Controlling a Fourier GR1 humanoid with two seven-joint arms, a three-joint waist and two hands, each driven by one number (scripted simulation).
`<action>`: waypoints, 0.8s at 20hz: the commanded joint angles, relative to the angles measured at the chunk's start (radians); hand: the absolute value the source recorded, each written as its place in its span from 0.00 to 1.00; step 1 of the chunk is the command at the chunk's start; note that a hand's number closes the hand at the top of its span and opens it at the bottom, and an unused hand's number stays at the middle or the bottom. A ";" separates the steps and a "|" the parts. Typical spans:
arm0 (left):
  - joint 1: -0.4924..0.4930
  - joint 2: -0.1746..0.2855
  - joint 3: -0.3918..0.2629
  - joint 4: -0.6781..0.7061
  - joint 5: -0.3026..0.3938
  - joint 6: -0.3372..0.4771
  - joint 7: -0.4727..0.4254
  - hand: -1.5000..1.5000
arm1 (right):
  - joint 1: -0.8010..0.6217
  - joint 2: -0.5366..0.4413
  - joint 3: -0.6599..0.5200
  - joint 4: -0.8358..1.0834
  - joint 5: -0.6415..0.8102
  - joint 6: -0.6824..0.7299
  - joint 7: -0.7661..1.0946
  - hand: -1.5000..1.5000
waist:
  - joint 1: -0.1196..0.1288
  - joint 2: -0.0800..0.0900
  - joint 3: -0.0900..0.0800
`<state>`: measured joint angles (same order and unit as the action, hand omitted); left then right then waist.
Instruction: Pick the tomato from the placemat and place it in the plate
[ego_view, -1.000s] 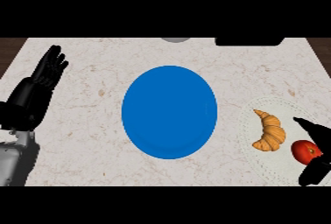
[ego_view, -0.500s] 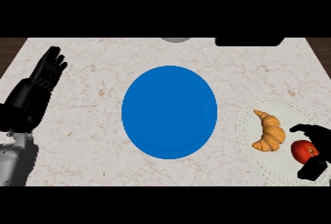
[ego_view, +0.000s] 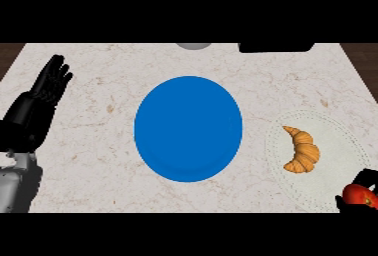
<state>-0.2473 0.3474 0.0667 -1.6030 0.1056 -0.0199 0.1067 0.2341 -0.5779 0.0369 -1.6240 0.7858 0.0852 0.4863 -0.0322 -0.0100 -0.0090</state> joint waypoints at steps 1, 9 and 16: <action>0.051 -0.049 -0.043 -0.057 -0.053 0.044 -0.014 0.50 | 0.188 0.036 -0.013 -0.178 0.085 -0.115 0.073 1.00 | 0.006 0.003 0.008; -0.037 0.007 0.020 -0.009 0.002 -0.026 0.041 0.50 | 0.300 0.053 -0.031 -0.525 0.086 -0.119 0.049 1.00 | 0.016 0.006 0.008; -0.033 -0.030 -0.002 0.001 -0.029 0.004 0.020 0.50 | 0.281 0.109 0.079 -0.827 0.060 -0.157 -0.013 1.00 | 0.015 0.005 0.009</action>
<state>-0.2586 0.3248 0.0662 -1.6082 0.0879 -0.0290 0.1194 0.5270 -0.4988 0.0743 -2.3078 0.8759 -0.0528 0.5057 -0.0175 -0.0048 -0.0016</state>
